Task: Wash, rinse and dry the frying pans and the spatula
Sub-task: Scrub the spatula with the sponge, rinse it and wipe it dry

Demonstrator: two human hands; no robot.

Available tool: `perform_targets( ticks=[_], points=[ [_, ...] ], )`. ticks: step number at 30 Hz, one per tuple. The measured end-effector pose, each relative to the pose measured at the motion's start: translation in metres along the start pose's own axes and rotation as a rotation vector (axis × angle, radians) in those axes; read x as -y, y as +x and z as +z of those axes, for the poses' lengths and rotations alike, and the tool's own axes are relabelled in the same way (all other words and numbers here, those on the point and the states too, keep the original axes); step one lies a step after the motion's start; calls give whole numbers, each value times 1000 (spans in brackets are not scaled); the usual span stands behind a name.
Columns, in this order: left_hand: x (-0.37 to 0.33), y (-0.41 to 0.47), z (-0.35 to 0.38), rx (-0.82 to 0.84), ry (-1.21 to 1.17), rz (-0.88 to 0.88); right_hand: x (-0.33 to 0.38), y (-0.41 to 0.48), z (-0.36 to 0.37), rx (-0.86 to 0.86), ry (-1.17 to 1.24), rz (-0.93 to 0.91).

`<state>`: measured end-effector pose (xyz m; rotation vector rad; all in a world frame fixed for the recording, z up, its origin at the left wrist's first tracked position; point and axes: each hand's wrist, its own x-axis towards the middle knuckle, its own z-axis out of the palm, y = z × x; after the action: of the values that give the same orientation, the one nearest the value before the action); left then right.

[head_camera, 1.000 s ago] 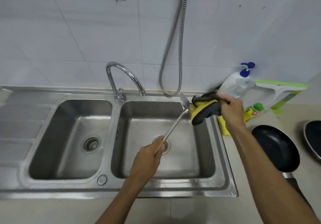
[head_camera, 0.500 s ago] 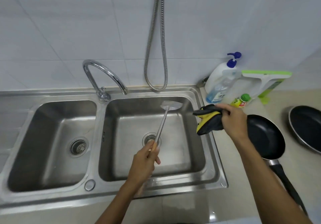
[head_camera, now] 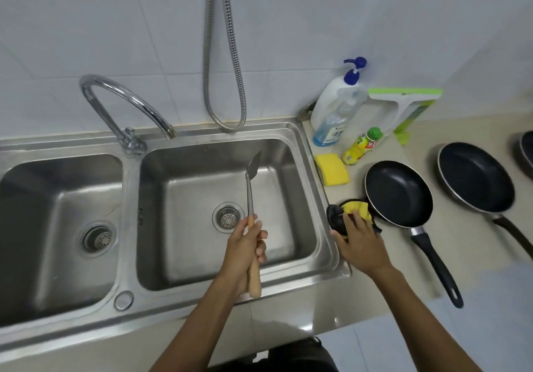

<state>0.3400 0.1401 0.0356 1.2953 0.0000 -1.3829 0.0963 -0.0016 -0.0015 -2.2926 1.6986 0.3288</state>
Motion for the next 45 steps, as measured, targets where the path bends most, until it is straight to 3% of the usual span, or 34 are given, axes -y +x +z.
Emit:
perform_targets(
  ticks=[2, 4, 7, 9, 11, 21, 28, 34, 39, 45],
  points=[
    [-5, 0, 8, 24, -46, -23, 31, -16, -25, -105, 110, -33],
    [-7, 1, 16, 79, -43, -17, 67, -45, -48, -90, 412, -83],
    [-4, 1, 29, 133, 49, 29, 116, -82, -70, 243, 781, -129],
    [0, -4, 35, 120, 106, 63, 131, -96, -72, 436, 1064, -60],
    [3, -9, 38, 130, 155, 106, 130, -103, -70, 464, 1197, -11],
    [30, -50, 106, 156, 368, 294, 48, -123, -88, 248, 1180, -153],
    [91, -94, 214, 180, 483, 382, -89, -156, -111, 110, 1199, -273],
    [169, -120, 329, 246, 532, 392, -230, -192, -121, -40, 1132, -198],
    [221, -126, 422, 401, 586, 372, -332, -215, -135, -142, 1120, -104],
    [264, -119, 521, 510, 614, 364, -427, -212, -148, -258, 1176, -4]
  ],
)
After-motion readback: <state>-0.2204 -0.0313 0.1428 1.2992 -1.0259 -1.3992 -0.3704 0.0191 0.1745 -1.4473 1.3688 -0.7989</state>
